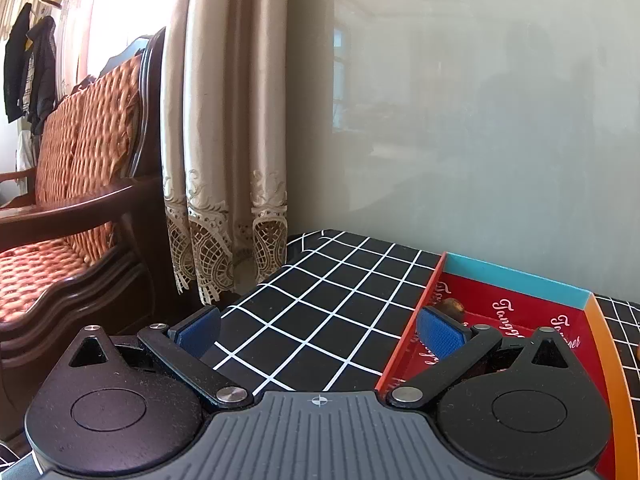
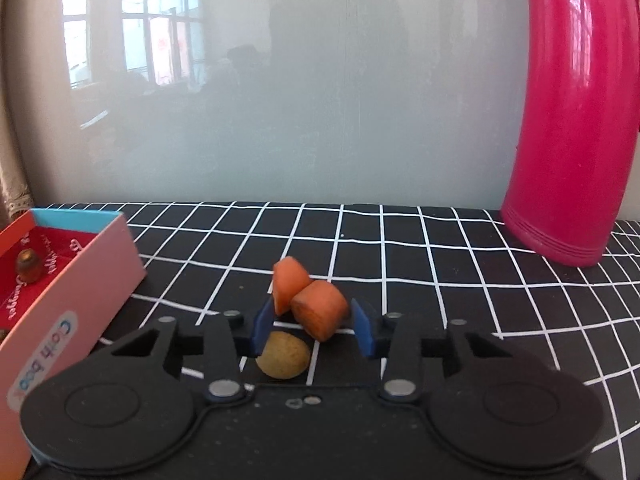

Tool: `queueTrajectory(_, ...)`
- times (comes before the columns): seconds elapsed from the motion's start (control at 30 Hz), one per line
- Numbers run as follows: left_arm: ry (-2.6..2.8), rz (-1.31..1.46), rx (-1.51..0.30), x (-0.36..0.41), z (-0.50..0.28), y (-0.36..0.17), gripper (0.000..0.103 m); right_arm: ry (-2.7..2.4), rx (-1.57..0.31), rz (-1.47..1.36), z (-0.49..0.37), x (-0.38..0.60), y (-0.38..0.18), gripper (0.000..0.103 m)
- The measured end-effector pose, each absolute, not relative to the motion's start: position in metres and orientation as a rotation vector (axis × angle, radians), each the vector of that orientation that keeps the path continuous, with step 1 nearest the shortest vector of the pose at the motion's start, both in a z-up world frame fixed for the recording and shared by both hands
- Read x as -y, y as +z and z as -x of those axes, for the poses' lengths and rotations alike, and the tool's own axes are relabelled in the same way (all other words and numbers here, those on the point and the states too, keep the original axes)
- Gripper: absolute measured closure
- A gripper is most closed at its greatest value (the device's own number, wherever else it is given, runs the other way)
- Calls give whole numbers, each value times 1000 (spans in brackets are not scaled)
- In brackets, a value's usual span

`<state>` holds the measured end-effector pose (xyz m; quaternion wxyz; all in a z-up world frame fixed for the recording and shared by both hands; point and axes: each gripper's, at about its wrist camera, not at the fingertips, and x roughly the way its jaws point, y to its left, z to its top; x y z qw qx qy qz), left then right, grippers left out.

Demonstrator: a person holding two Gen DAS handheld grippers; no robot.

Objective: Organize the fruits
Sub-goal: 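Close the right tool on one orange carrot chunk and lift, then carry the carrot chunk with the right tool into the box and open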

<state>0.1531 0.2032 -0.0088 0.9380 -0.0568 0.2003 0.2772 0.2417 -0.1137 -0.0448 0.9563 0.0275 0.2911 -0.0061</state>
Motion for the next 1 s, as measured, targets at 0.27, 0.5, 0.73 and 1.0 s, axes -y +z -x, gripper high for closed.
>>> queueTrajectory(0.27, 556, 111, -414, -201, -153, -8, 0, -60, -593, -28, -242, 113, -48, 64)
queueTrajectory(0.5, 554, 115, -417, -202, -154, -8, 0, -45, -598, -46, -243, 116, -47, 79)
queueTrajectory(0.73, 552, 104, -415, -200, -150, -5, 0, -62, -571, -49, -237, 118, -38, 79)
queueTrajectory(1.0, 542, 106, -404, -201, -132, 2, 0, -36, -517, -38, -214, 98, -9, 79)
